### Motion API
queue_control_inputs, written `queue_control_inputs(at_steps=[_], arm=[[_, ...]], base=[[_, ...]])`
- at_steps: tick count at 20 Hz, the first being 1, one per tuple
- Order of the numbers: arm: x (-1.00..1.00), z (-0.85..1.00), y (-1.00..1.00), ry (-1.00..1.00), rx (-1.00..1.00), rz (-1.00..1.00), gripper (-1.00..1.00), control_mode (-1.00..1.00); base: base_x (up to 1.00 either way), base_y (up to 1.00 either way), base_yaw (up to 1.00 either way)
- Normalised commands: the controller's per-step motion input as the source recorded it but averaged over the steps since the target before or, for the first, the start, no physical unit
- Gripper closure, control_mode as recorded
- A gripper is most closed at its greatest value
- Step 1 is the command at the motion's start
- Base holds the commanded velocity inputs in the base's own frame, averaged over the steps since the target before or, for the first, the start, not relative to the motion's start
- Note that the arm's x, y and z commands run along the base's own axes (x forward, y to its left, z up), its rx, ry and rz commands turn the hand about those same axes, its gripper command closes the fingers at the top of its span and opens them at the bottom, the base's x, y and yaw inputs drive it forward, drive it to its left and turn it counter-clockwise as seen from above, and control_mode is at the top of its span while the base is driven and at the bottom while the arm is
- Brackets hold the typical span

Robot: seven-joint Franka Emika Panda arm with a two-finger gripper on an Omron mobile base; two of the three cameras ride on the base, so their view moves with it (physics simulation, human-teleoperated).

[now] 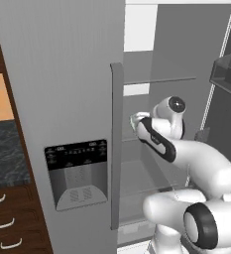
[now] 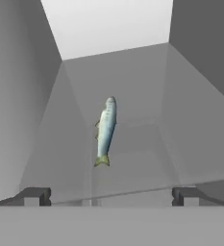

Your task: Place one bell pepper and one fish in each tupperware on the nearby counter, to pack two identical lunches.

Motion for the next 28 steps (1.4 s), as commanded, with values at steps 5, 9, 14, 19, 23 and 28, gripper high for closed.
queue_control_inputs(at_steps=[5,9,14,19,23,28], arm=[[0.79,-0.18,0.0,0.02,-0.02,0.0,-1.0,-1.0],[0.56,-0.48,0.01,0.0,-0.06,0.0,-1.0,-1.0],[0.5,-0.31,0.09,0.04,-0.08,0.0,-1.0,-1.0],[0.57,-0.11,0.0,0.03,0.0,0.04,-1.0,-1.0],[0.5,-0.02,0.0,0.09,0.0,0.07,-1.0,-1.0],[0.37,-0.21,0.0,0.13,0.0,0.04,-1.0,-1.0]], base=[[0.0,0.0,0.0],[0.0,0.0,0.0],[0.0,0.0,0.0],[0.0,0.0,0.0],[0.0,0.0,0.0],[0.0,0.0,0.0]])
